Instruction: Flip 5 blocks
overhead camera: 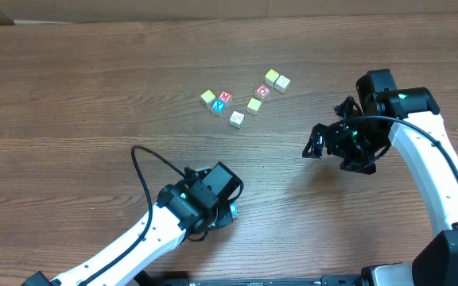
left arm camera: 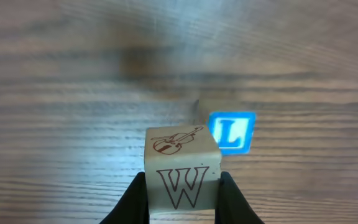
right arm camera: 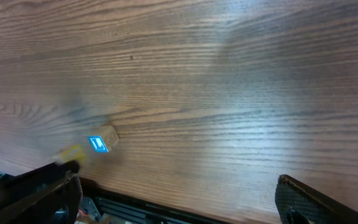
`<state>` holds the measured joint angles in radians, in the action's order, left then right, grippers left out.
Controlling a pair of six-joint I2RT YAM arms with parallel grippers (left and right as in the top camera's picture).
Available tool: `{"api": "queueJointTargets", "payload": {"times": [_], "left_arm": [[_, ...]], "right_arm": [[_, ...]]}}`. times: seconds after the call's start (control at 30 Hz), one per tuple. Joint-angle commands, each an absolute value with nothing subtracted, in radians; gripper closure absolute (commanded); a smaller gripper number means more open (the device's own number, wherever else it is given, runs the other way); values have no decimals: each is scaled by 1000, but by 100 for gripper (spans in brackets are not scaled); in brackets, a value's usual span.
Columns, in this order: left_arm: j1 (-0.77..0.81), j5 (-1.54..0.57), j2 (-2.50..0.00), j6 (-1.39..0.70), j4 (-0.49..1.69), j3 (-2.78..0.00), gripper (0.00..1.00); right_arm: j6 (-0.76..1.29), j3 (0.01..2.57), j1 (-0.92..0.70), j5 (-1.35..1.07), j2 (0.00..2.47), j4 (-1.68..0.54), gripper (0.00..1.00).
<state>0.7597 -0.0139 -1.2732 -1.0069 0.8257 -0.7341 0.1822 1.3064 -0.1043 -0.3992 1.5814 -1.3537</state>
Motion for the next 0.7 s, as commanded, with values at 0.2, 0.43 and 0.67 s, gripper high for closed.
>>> {"api": "queueJointTargets", "payload": {"times": [0.2,0.43,0.67], "left_arm": [[767,-69,-1281,-1069,755,-632,96],[766,-16,-1283,-1051,725,-630,96],[765,32,-1312,-1050,697,-630,95]], "right_arm": [[175,1330,-98,-394,1575,-1356,0],[175,1330,-98,-394,1575,-1357,0],[175,1330,-98,-394,1575,-1359,0]]}}
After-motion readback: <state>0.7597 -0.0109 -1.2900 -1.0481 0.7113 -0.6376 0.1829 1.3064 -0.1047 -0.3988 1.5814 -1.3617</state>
